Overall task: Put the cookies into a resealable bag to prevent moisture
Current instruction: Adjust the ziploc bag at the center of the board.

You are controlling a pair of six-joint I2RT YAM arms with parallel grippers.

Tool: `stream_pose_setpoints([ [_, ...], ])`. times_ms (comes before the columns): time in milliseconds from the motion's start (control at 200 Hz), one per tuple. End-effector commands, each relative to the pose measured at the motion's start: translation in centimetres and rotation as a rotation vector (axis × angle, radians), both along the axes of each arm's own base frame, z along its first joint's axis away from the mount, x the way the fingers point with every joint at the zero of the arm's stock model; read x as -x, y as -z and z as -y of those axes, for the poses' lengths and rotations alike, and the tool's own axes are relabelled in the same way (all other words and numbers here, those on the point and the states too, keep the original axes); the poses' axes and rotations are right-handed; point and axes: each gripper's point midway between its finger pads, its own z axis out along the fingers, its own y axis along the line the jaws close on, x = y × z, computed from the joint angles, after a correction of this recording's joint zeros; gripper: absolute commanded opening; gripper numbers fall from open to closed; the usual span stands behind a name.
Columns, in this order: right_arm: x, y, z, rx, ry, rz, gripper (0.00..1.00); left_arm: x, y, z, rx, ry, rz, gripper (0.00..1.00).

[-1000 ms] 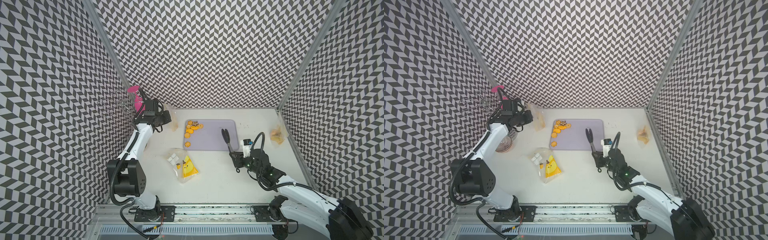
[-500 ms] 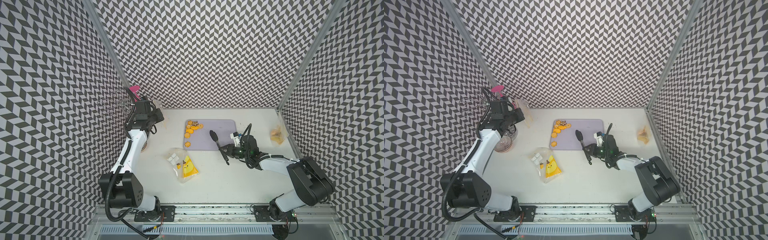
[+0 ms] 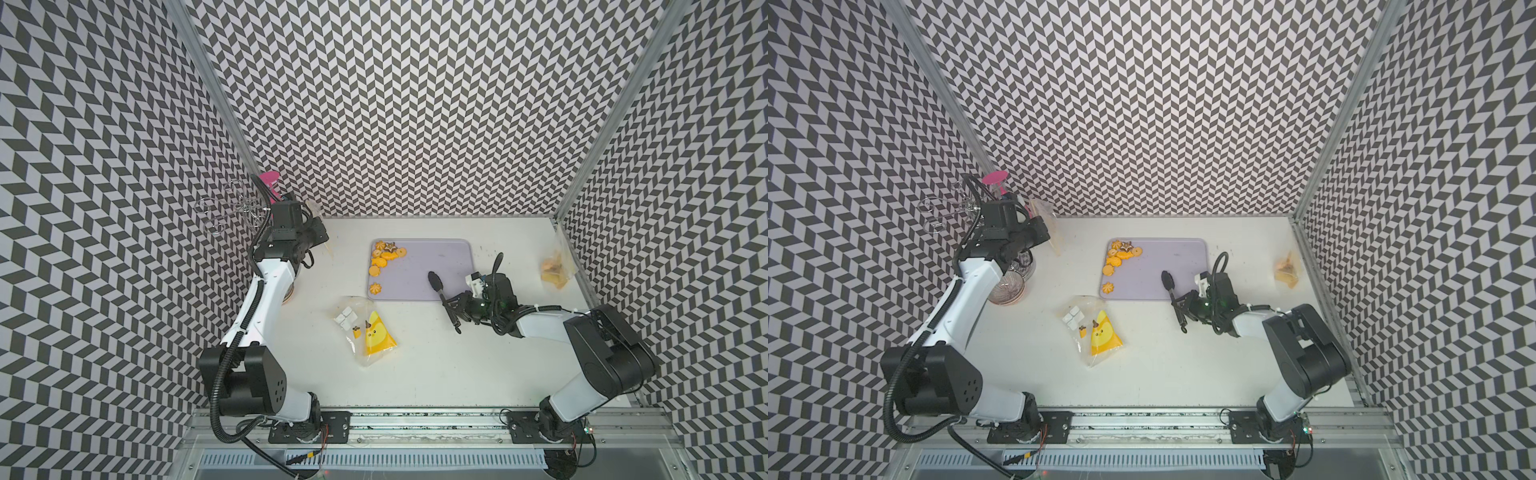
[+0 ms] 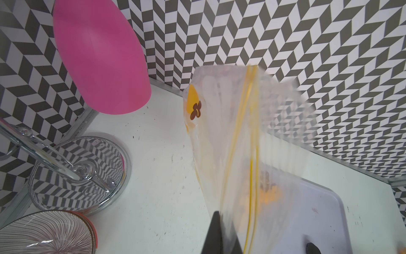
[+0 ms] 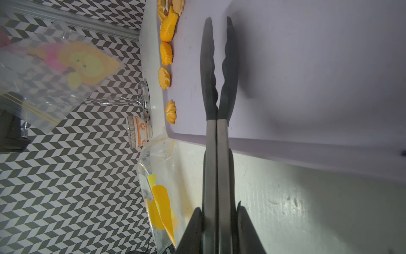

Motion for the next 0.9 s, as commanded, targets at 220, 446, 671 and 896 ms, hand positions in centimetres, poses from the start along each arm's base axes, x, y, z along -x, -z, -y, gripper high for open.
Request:
stream_pose_setpoints([
  [220,0.8,3.2,2.4,0.065,0.097,-0.161,0.0,-0.2,0.1,-1.8,-0.041,-0.062,-0.026,0.0],
  [446,0.8,2.5,2.5,0.066,0.081,-0.114,0.0,-0.8,0.6,-1.0,-0.065,-0.028,-0.071,0.0],
  [671,-2.3,-6.2,0.0,0.213,-0.135,0.333,0.01,-2.1,0.1,0.3,-0.148,-0.008,-0.127,0.0],
  [896,-2.9,-7.6,-2.7,0.488,-0.324,0.536,0.03,-2.7,4.9,2.3,-0.272,0.02,-0.294,0.0],
])
